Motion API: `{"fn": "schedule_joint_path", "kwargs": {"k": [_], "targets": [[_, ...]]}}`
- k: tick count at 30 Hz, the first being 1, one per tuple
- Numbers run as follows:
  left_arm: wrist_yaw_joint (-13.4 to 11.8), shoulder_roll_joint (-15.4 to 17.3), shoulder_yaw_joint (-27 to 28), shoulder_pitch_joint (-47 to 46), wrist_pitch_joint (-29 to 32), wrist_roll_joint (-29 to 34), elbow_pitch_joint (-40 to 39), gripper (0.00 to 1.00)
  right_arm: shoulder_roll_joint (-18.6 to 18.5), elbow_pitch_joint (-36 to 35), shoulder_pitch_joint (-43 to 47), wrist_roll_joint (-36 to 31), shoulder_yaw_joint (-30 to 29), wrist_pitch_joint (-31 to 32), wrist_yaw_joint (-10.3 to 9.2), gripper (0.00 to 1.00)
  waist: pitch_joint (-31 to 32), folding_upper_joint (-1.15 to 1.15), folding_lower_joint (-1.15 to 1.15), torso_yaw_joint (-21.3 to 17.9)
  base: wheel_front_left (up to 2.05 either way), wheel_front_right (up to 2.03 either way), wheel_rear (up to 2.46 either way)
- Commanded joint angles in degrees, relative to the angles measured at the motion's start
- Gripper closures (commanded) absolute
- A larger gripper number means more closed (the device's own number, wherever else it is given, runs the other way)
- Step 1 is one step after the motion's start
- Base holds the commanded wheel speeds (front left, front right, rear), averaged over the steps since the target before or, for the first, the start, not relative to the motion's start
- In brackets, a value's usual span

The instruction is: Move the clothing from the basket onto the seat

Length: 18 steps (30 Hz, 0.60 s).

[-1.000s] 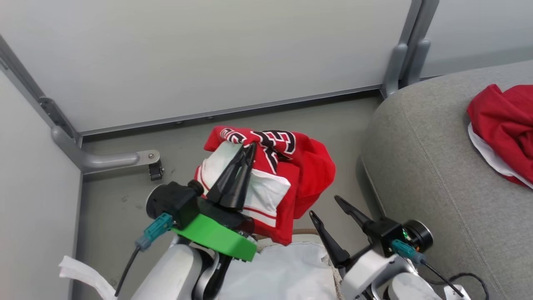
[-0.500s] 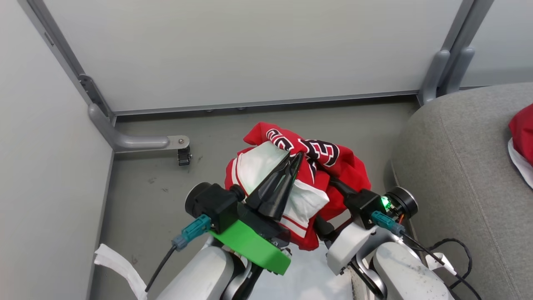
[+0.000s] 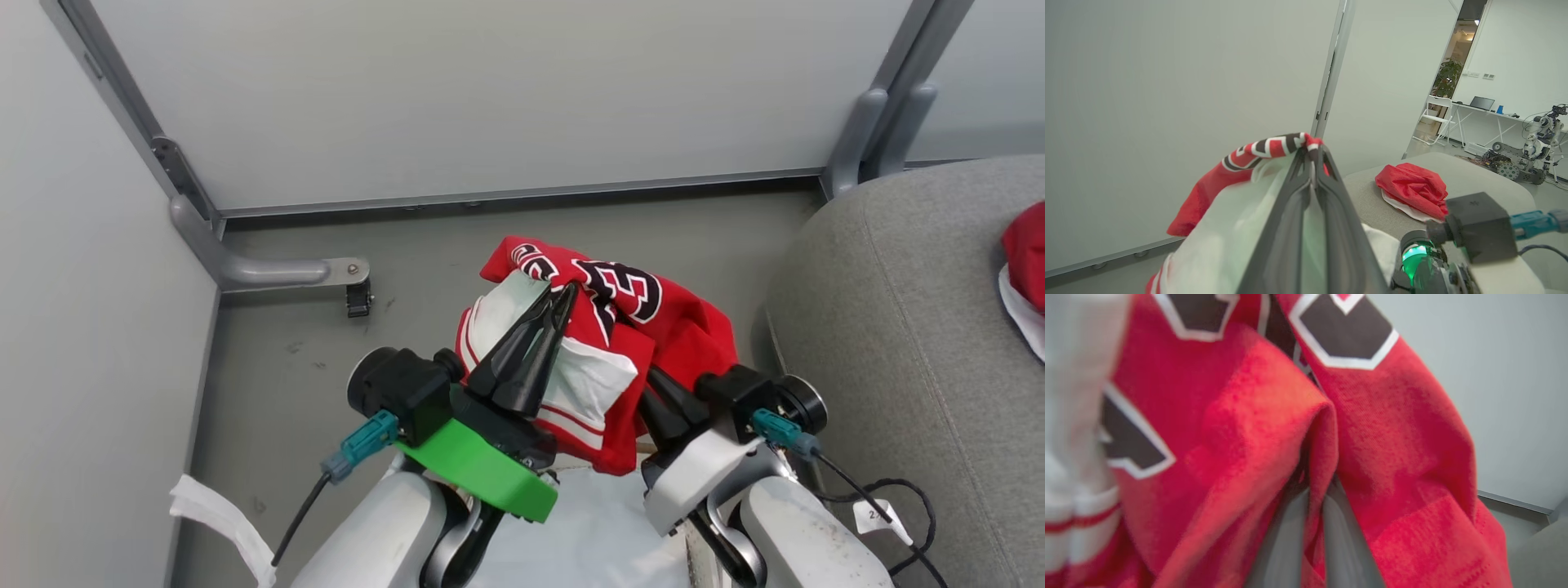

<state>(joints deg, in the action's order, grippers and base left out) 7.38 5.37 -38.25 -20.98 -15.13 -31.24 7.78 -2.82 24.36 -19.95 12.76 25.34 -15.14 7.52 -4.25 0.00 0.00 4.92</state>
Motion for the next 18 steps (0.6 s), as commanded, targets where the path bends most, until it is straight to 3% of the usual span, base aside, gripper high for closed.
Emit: {"fn": "schedule_joint_path", "kwargs": {"k": [1,18], "targets": [[0.18,-0.23,0.37,0.19,-0.03,0.74,-0.18,0.0,-0.25,-1.06,1.33,1.1,-0.63,0.0,-0.06,1.0,-0.37,0.0,0.0,-2.06,0.0,0.0,0.0],[0.17,0.51,4.04,1.71,0.0,2.72,1.92,0.0,-0.19,-10.89,6.07,4.61,-4.31,-0.05,-0.06,1.0,-2.43,0.0,0.0,-25.79,0.0,0.0,0.0]]}}
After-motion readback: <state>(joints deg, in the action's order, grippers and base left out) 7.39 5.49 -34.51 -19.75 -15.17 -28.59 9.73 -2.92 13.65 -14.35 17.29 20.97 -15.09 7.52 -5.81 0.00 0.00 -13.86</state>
